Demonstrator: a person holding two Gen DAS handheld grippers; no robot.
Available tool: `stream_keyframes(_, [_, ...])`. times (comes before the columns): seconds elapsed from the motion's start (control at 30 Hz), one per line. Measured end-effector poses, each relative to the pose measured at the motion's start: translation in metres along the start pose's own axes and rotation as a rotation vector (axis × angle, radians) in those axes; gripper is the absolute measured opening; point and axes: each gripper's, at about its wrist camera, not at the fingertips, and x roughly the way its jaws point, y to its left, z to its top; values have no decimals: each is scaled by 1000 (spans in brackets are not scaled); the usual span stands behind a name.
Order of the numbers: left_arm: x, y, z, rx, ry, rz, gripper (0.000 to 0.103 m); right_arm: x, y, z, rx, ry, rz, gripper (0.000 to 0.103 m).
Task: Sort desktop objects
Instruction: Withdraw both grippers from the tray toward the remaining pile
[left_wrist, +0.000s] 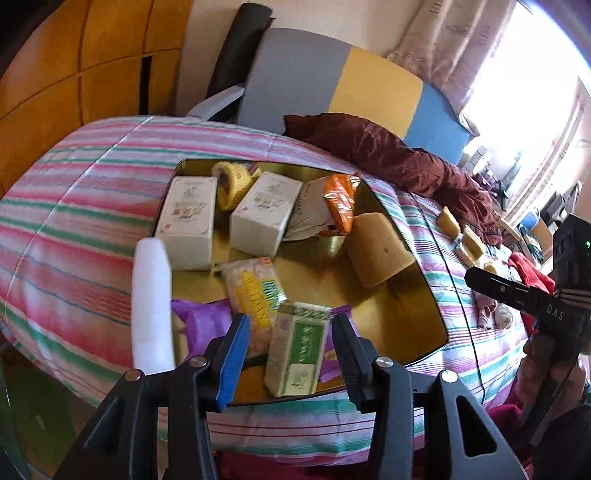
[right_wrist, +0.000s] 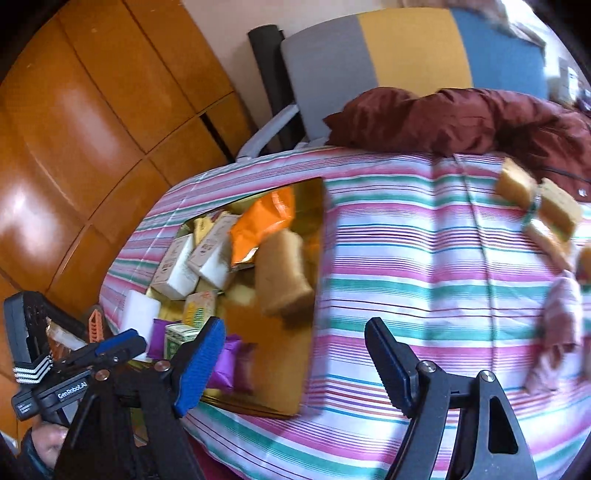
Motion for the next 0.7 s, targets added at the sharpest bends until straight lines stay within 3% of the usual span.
stream_keyframes(0.7, [15, -89, 12, 226, 42, -122, 48, -110, -154, 29, 224, -37, -308, 80])
